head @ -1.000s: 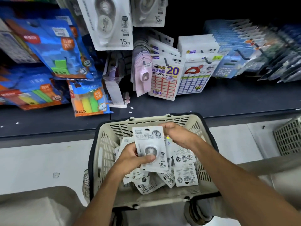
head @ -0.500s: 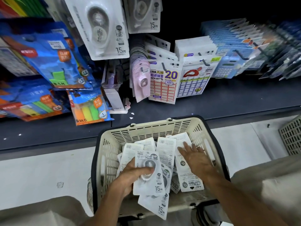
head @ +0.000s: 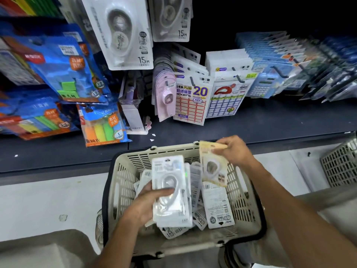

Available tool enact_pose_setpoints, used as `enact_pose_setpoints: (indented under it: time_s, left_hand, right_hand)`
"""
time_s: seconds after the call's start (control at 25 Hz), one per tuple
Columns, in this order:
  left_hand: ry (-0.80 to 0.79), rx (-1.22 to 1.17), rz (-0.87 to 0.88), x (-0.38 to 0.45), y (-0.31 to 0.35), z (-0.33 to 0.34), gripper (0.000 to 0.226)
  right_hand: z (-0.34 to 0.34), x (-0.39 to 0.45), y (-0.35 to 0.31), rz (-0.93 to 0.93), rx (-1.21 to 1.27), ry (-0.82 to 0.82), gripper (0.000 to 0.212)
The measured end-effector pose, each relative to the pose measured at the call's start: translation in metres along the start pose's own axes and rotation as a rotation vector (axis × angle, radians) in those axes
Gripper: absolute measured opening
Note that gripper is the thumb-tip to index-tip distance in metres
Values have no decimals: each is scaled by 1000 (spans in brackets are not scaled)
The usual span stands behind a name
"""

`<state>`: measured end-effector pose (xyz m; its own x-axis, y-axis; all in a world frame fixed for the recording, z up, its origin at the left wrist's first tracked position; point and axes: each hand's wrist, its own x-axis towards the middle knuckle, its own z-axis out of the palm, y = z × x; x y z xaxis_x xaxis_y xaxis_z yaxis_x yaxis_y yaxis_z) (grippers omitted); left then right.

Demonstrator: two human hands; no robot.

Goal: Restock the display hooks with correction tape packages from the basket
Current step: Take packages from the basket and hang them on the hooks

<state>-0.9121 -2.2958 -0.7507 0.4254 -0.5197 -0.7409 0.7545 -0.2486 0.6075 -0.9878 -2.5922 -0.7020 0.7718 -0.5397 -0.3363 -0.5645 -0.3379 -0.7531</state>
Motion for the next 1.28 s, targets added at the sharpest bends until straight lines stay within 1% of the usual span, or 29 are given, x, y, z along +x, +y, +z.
enact_pose_setpoints:
  time_s: [0.04,0.08,0.12,0.16,0.24,0.28,0.4,0.44,0.48,0.52,0.56,0.6,0.64,0.68,0.72,0.8,0.84,0.88,0.96,1.04,1.12,1.24,1.28]
  left_hand:
    - [17,-62,19,0,6,-4,79]
    - [13,-74,46,-1,10,-4,76]
    - [-1,-37,75,-2,13,-1,74]
    - [-11,15,101,-4,13,2,74]
    - [24,70,125,-7,8,8,76]
    - [56,69,122,-7,6,7,76]
    - [94,28,89,-5,2,2,70]
    - [75,52,63,-6,1,2,68]
    - [54,76,32,-6,-1,3,67]
    - [48,78,4,-6,-5,4,65]
    - [57,58,-14,-7,-7,4,64]
    - [73,26,-29,-7,-9,2,64]
    - [89,-13,-37,-6,-10,-1,62]
    - [102,-51,-36,-5,-10,-5,59]
    - [110,-90,-33,-5,-9,-8,55]
    - [132,-158,-19,-5,-6,-12,50]
    - [156,-176,2,-3,-6,-14,51]
    - [183,-179,28,-2,-7,-16,53]
    - [232,-181,75,-2,-9,-18,54]
    - [275,-197,93,-3,-11,-21,50]
    - [289,-227,95,-4,-10,-23,50]
    - [256,-255,104,-7,-4,-21,67]
    - [236,-264,111,-8,-2,-19,71]
  right_hand:
    - [9,-4,-5,14,-2,-147,6]
    - [24,-9,-10,38,54,-301,4]
    - [40,-13,-14,59,115,-413,2]
    - [58,-17,-15,76,162,-455,6]
    - [87,-23,-13,119,237,-426,11]
    - [96,-25,-10,169,303,-426,12]
    - [110,-33,5,429,654,-508,40]
    - [116,-35,10,465,692,-510,44]
    - [123,-37,17,433,616,-466,40]
    - [127,-38,24,321,352,-400,33]
    - [130,-37,35,156,-43,-337,41]
    - [136,-36,49,-25,-444,-325,62]
    - [139,-36,62,-168,-747,-364,81]
    - [142,-37,72,-267,-939,-413,91]
    - [145,-36,80,-343,-1061,-440,95]
    - [146,-28,93,-370,-1161,-459,93]
    - [144,-24,95,-380,-1149,-451,86]
    - [140,-19,95,-395,-1095,-434,76]
    - [125,-10,89,-426,-884,-384,49]
    - [111,-4,74,-445,-685,-300,34]
    - [99,-1,56,-343,-463,-225,29]
    - [81,-3,36,-59,190,-67,20]
    - [76,-3,30,30,354,-86,18]
